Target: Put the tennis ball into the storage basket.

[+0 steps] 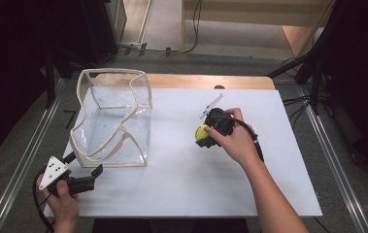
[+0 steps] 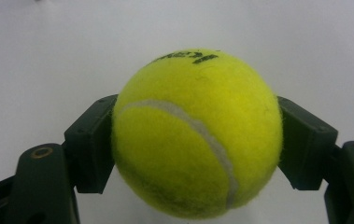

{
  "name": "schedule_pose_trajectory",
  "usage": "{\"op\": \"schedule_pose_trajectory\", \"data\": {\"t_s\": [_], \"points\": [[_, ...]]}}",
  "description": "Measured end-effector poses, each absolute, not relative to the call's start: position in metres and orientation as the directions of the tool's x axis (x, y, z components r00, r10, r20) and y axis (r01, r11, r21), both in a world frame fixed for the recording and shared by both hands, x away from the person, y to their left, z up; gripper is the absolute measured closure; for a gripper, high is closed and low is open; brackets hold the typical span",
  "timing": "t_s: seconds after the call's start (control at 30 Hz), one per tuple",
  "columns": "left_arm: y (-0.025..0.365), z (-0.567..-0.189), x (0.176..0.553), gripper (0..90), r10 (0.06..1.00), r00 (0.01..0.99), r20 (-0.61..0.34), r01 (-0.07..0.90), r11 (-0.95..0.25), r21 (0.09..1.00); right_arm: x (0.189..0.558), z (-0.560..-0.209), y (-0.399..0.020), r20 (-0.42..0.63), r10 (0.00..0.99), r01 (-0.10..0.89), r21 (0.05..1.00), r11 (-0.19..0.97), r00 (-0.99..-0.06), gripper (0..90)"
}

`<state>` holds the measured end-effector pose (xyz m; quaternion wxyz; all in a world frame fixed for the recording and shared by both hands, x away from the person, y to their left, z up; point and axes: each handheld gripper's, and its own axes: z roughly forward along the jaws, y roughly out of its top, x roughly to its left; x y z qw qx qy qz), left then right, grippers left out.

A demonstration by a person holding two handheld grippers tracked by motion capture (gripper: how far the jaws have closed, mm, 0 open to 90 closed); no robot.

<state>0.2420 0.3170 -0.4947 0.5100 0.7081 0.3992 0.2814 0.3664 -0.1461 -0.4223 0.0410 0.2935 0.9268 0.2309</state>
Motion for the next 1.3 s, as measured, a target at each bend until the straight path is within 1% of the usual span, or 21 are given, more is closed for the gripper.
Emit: {"op": "schedule_pose_trajectory", "data": {"t_s": [0.4, 0.6, 1.3], "points": [[0.317, -0.495, 0.242, 0.0, 0.852, 0.524, -0.009, 0.278, -0.161, 0.947, 0.372, -0.413, -0.123, 0.058, 0.502, 0.471, 0.452, 0.758, -0.863, 22.6], [0.316, -0.495, 0.242, 0.0, 0.851, 0.525, -0.003, 0.281, -0.17, 0.945, 0.373, -0.408, -0.11, 0.077, 0.473, 0.453, 0.455, 0.767, -0.878, 22.6], [0.316, -0.495, 0.242, 0.0, 0.85, 0.526, -0.002, 0.282, -0.172, 0.944, 0.377, -0.392, -0.083, 0.074, 0.42, 0.404, 0.464, 0.788, -0.905, 22.6]]}}
